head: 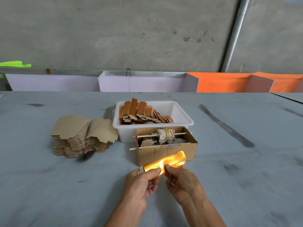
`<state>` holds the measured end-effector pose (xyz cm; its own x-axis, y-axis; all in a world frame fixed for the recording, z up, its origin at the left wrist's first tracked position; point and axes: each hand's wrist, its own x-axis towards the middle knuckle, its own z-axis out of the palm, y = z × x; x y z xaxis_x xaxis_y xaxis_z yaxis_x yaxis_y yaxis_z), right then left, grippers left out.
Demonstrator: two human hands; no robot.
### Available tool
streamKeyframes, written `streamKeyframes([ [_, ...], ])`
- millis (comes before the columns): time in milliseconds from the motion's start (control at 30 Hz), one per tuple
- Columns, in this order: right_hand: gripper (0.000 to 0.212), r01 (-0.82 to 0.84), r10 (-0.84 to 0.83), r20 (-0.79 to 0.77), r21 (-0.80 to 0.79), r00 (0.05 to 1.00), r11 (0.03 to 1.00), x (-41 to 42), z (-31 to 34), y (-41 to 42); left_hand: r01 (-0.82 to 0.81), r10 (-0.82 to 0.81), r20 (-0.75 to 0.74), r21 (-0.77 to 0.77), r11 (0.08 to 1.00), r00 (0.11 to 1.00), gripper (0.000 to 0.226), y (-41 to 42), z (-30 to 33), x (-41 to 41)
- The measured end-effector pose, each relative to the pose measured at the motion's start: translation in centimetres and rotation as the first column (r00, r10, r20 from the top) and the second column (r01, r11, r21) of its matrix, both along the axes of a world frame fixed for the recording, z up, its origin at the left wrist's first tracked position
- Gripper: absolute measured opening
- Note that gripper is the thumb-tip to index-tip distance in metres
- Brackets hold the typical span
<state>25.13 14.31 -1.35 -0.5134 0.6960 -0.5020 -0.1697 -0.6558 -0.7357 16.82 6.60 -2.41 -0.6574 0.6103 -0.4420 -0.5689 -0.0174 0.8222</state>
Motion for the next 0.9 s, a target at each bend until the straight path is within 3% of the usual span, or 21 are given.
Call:
streamKeyframes([
  [333, 0.014, -0.122, 0.122, -0.055, 0.002, 0.991, 0.993, 0.8, 1.1, 0.1, -0.045, 0.045, 0.008, 0.017, 0.999, 0.999, 0.015, -0.3, 0.2, -0.4],
  [433, 0.011, -0.15, 0.149, 0.018, 0.081, 0.989, 0.985, 0.8, 1.1, -0.4, -0.054, 0.054, 0.002, 0.036, 0.998, 0.999, 0.014, -0.2, 0.3, -0.2],
  [633, 0.025, -0.143, 0.081, 0.192, 0.334, 0.978, 0.932, 0.0, 2.5, -0.4, -0.054, 0.054, -0.016, 0.021, 0.998, 0.998, 0.018, -0.3, 1.6, -0.1],
  [733, 0.023, -0.198, 0.083, 0.274, 0.427, 0.958, 0.883, -0.7, 3.9, 0.6, -0.105, 0.105, -0.136, 0.008, 0.994, 0.985, 0.015, -0.3, 2.8, -1.0],
  [900, 0.005, -0.22, 0.093, 0.289, 0.447, 0.953, 0.867, -2.7, 6.0, 1.8, -0.124, 0.117, -0.352, 0.001, 0.992, 0.929, 0.012, 0.7, 4.9, -2.3],
])
